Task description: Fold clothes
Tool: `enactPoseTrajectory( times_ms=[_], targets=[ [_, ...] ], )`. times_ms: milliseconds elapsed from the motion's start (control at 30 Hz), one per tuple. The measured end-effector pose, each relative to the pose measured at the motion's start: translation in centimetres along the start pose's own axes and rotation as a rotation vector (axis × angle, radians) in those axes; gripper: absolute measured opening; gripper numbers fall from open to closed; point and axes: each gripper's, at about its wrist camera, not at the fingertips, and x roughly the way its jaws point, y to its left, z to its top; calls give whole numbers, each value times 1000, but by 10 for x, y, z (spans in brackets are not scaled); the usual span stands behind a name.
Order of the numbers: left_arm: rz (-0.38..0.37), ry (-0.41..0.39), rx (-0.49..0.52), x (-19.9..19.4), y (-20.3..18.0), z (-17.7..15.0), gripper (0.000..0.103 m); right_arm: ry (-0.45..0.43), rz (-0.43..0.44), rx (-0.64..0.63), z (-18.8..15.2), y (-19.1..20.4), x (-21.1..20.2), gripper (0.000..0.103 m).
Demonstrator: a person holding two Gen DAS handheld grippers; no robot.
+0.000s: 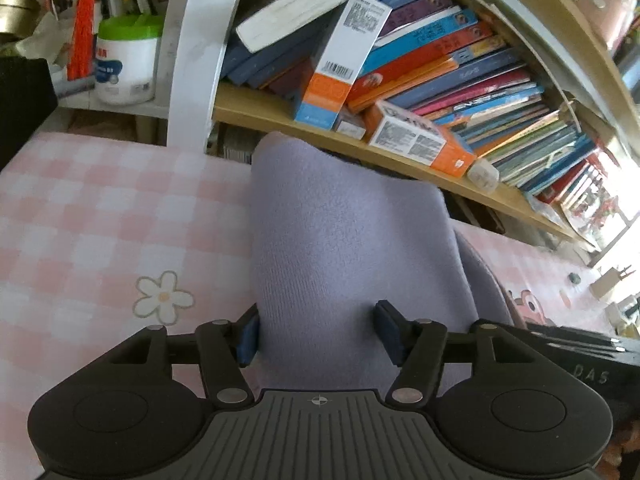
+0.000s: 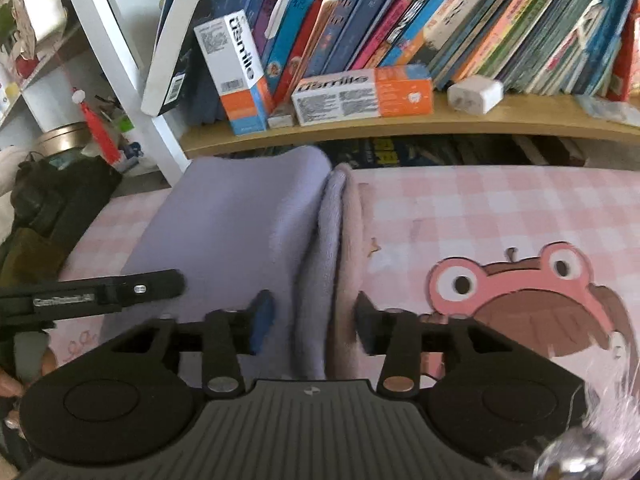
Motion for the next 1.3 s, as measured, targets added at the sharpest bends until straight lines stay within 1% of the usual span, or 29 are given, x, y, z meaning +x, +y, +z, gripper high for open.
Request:
enactPoseTrajectory(
  times_ms=[33,100,167,200,267,300,333,367,533,633,700,733,767,800,833,900,933,967,1067,1167,1200,1300],
  targets=[
    [4,-1,7,-3,1,-2,61,7,11,16,-2,-3,-6,48],
    [12,-2,21,-9,3,-5,61,26,34,59,-5,-10,-16,48],
    [3,0,3,-17,8,-14,60,48,62,119,-10,-18,-24,48],
    [3,4,-9,-17,8,-15,56,54,72,137,-12,-20,-25,44],
    [6,11,-31,-15,8,-15,49,71,74,146,-14,-19,-24,26],
    [8,15,-41,-13,8,-16,43,79,68,144,-15,-18,-22,20],
    [9,18,-52,-12,8,-16,42,84,50,133,-13,-16,-19,13],
    [11,22,-62,-11,8,-16,42,89,33,121,-12,-14,-16,13],
    [44,10,-74,0,8,-3,41,60,0,103,-2,-8,-5,12],
    [60,9,-66,3,7,1,41,61,-24,61,1,-2,0,13],
    [70,0,-58,0,4,0,42,55,-47,45,1,0,-1,20],
    [81,-13,-50,-3,2,-1,43,45,-62,38,1,1,-3,33],
    [88,-34,-46,-9,0,-2,45,25,-86,25,1,3,-7,41],
    [93,-56,-43,-15,-4,-2,55,1,-109,17,1,2,-14,56],
    [96,-83,-36,-23,-8,-4,70,-17,-107,19,1,1,-20,68],
    [110,-141,-4,-39,-20,-7,81,-57,-91,26,1,-2,-35,77],
    [122,-170,23,-48,-28,-10,84,-72,-87,24,-1,-2,-42,81],
    [145,-183,47,-53,-34,-12,85,-83,-97,15,-3,-1,-49,87],
    [220,-199,102,-66,-50,-20,88,-102,-137,-17,-13,2,-63,93],
    [270,-198,137,-77,-62,-34,94,-101,-183,-46,-25,9,-72,98],
    [284,-196,152,-80,-65,-41,97,-103,-197,-62,-31,12,-76,99],
    [326,-184,202,-89,-76,-61,99,-96,-200,-107,-49,18,-87,103]
  ],
)
